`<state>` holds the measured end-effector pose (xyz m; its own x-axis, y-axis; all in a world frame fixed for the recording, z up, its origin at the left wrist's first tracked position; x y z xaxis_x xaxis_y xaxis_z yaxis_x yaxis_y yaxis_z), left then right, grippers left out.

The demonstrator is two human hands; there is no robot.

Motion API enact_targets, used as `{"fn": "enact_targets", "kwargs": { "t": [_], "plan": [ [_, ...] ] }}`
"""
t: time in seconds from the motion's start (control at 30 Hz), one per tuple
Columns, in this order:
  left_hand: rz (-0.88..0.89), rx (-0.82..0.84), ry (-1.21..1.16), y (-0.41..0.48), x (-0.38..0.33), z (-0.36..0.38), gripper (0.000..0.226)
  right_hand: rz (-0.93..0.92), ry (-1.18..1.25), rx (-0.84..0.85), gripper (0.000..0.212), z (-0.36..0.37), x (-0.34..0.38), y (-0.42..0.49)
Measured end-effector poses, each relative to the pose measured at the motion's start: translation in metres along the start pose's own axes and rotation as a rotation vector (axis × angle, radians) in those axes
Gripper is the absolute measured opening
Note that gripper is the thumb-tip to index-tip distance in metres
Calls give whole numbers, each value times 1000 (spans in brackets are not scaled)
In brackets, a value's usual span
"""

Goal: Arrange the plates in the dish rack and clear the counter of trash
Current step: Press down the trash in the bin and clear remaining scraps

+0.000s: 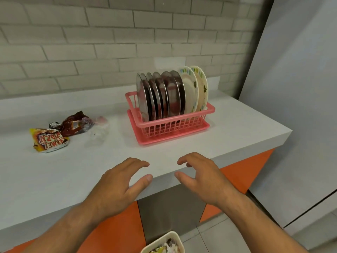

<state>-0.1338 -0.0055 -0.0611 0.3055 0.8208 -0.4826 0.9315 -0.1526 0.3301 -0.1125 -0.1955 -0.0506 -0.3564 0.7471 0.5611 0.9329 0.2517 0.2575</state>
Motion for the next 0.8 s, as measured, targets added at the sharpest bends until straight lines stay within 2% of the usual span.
{"fn": "enact_targets", "kwargs": {
  "t": [0.13,0.33,0.6,0.7,0.8],
  "plan": [
    [-20,24,-21,16,47,-7,68,-5,-11,27,32,39,23,32],
    [-34,38,-85,46,153,-39,58,2,-27,105,30,137,73,93],
    [-101,66,-85,62,273,-79,71,-28,-117,161,31,238,128,179],
    [-66,3,-96,75,294,-99,65,-97,-197,96,43,246,145,224],
    [-15,-24,-83,82,300,-108,59,-180,-325,114,72,264,160,272]
  ]
}}
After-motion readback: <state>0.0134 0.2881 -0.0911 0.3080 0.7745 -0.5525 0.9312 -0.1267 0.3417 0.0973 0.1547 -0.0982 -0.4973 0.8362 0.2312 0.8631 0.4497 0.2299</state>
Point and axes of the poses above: each hand's wrist, its own y-axis towards the middle knuckle, its own z-axis out of the palm, x = y × z, the point moved 10 cm from there along y, towards the middle knuckle, and after that the axes turned 9 degrees about -x, right-handed, at the moved point
